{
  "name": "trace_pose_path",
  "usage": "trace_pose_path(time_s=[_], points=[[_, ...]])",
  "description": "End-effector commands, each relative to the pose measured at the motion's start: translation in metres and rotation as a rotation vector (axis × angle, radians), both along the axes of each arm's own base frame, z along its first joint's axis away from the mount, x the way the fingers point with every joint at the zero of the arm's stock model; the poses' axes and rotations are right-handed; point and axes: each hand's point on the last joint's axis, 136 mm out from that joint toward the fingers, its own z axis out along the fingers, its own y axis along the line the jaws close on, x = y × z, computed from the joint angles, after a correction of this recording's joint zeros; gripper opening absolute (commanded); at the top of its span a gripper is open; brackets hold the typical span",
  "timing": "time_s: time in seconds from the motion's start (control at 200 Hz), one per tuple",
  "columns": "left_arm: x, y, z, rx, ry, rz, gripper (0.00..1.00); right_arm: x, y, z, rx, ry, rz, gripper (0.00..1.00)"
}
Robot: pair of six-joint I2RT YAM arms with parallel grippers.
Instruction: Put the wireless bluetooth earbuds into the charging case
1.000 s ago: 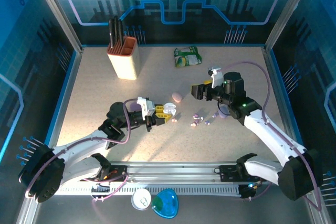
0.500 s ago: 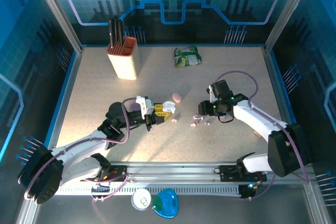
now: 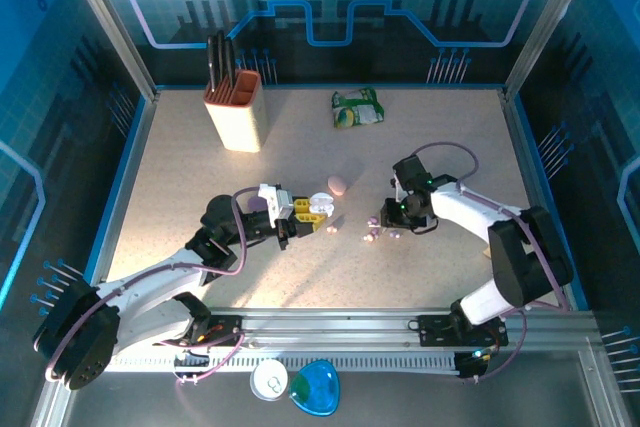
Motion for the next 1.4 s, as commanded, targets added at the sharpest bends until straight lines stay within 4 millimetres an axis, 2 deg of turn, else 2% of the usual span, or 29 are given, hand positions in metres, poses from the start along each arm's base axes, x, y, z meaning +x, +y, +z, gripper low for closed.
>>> trace_pose_path(time_s=[0.0, 0.255, 0.435, 0.66, 0.975, 1.211, 1.396], points=[[-0.003, -0.001, 0.010, -0.004, -0.048, -0.006, 0.01, 0.007, 0.008, 0.001, 0.048, 0.008, 0.006, 0.32], [-0.003, -0.002, 0.010, 0.000, -0.045, -0.009, 0.00, 0.007, 0.009, -0.010, 0.040, 0.035, 0.007, 0.30], [-0.003, -0.003, 0.009, 0.001, -0.041, -0.014, 0.00, 0.006, 0.007, -0.019, 0.027, 0.058, -0.004, 0.25], [-0.003, -0.003, 0.009, 0.000, -0.038, -0.016, 0.00, 0.006, 0.004, -0.023, 0.011, 0.063, -0.013, 0.24], [-0.004, -0.003, 0.008, 0.001, -0.035, -0.022, 0.00, 0.010, 0.008, -0.013, 0.041, 0.036, -0.020, 0.31], [-0.004, -0.003, 0.006, 0.002, -0.031, -0.020, 0.00, 0.017, 0.008, -0.006, 0.065, 0.000, -0.068, 0.31], [-0.004, -0.002, 0.006, 0.001, -0.027, -0.014, 0.00, 0.018, 0.006, -0.012, 0.056, 0.022, -0.093, 0.30]])
